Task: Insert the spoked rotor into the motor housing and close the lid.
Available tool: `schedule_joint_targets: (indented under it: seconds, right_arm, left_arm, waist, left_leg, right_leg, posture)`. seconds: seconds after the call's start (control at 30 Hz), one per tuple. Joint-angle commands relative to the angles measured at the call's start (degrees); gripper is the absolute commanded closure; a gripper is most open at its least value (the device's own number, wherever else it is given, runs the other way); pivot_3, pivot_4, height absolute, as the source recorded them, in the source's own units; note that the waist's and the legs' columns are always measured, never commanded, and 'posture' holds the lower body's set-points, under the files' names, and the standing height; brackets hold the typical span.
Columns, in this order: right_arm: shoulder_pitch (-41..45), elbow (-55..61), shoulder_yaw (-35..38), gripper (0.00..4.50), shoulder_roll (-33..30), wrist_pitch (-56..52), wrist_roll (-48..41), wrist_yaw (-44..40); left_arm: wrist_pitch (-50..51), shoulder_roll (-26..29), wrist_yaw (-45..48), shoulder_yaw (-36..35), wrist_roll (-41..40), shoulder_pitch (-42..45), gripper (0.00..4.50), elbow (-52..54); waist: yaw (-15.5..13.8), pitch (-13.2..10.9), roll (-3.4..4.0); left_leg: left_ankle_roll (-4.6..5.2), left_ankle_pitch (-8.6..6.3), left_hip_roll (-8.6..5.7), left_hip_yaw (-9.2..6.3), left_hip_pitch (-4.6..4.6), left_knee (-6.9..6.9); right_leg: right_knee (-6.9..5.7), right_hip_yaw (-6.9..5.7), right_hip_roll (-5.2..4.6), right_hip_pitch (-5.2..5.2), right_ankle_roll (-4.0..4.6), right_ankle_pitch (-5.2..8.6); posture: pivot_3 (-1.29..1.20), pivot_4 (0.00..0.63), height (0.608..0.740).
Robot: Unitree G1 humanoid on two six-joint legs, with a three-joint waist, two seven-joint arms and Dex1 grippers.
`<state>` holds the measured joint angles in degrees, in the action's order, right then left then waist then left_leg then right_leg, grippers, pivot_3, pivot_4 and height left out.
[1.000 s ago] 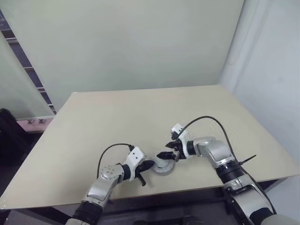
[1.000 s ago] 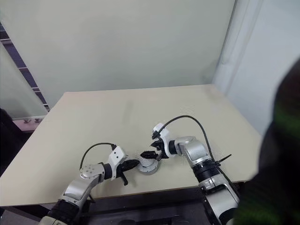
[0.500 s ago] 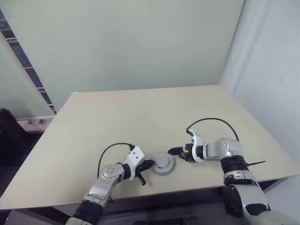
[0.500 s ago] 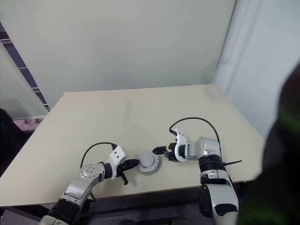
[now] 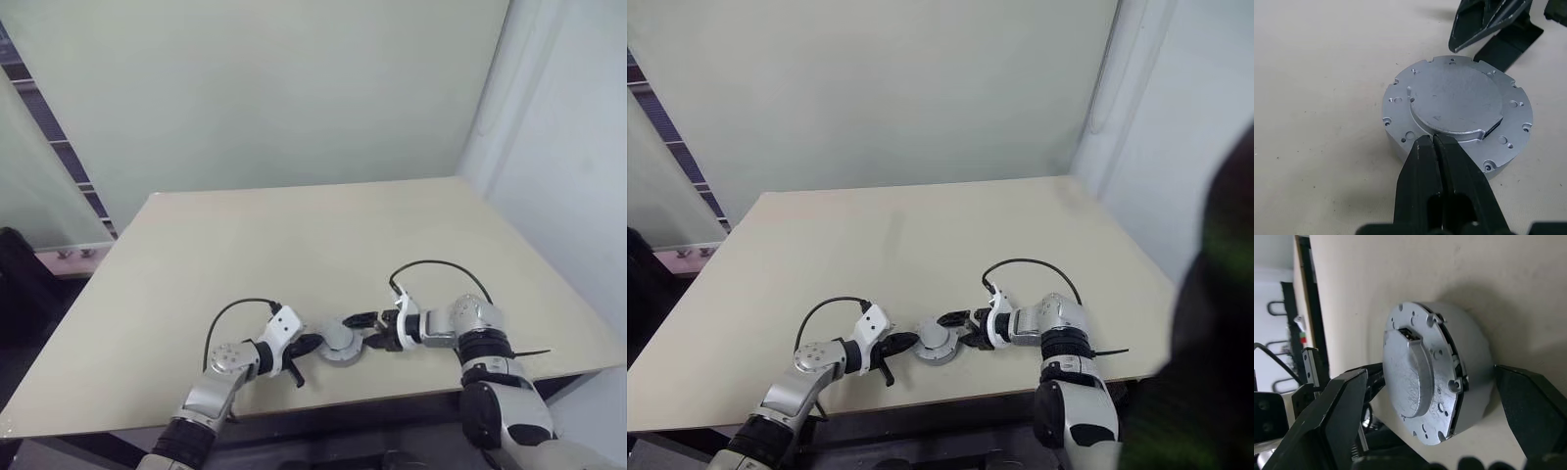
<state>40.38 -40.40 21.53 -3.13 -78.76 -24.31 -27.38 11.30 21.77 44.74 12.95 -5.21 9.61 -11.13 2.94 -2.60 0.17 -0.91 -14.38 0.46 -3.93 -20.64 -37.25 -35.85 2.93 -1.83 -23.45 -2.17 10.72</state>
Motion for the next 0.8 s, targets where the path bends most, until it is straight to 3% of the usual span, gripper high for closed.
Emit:
schedule_joint_targets:
  seconds: [0.03, 0.47, 0.57, 0.7, 0.8]
  right_arm:
    - [0.2, 1.0, 1.1, 0.04, 1.7, -1.0, -3.2, -0.1]
    - [-0.8, 0.5, 4.6, 0.04, 3.8, -0.8, -4.6, 2.5]
    - [-1.1, 0.5, 4.6, 0.68, 3.7, -1.0, -4.4, 3.1]
    - [-1.7, 1.2, 3.7, 2.05, 3.9, -2.1, -4.7, 3.3]
    - [-2.1, 1.6, 3.3, 2.77, 3.9, -2.3, -5.1, 3.6]
  left_arm:
    - [0.7, 0.2, 0.3, 0.9, 0.8, -0.3, 4.50, 0.4]
    - [0.9, 0.2, 0.3, 0.9, 0.8, -0.4, 4.50, 0.8]
    - [0.9, 0.1, 0.2, 1.0, 0.8, -0.5, 4.50, 0.8]
    - [0.9, 0.0, 0.2, 1.0, 0.8, -0.3, 4.50, 0.7]
    - [0.9, -0.2, 0.2, 0.9, 0.8, -0.3, 4.50, 0.7]
  waist:
    - [0.1, 0.0, 0.01]
    - [1.3, 0.0, 0.02]
    - [1.3, 0.0, 0.02]
    - [1.4, 0.0, 0.02]
    - [1.6, 0.0, 0.09]
  left_leg:
    - [0.00, 0.00, 0.00, 0.00, 0.00, 0.00]
    - [0.00, 0.00, 0.02, -0.01, -0.01, 0.02]
    - [0.00, 0.00, 0.02, -0.02, -0.01, 0.03]
    - [0.00, 0.00, 0.02, -0.01, -0.02, 0.05]
    - [0.00, 0.00, 0.04, -0.01, 0.05, 0.08]
  right_leg:
    - [0.00, 0.00, 0.00, 0.00, 0.00, 0.00]
    - [0.01, 0.00, 0.01, -0.01, 0.00, 0.00]
    - [0.01, -0.01, 0.01, -0.02, 0.00, 0.00]
    - [0.02, 0.01, 0.01, -0.03, 0.00, 0.00]
    - [0.01, -0.01, 0.01, -0.01, 0.00, 0.00]
  posture:
    - [0.00, 0.000, 0.740]
    - [0.00, 0.000, 0.740]
    - [0.00, 0.000, 0.740]
    - [0.00, 0.000, 0.740]
    - [0.00, 0.000, 0.740]
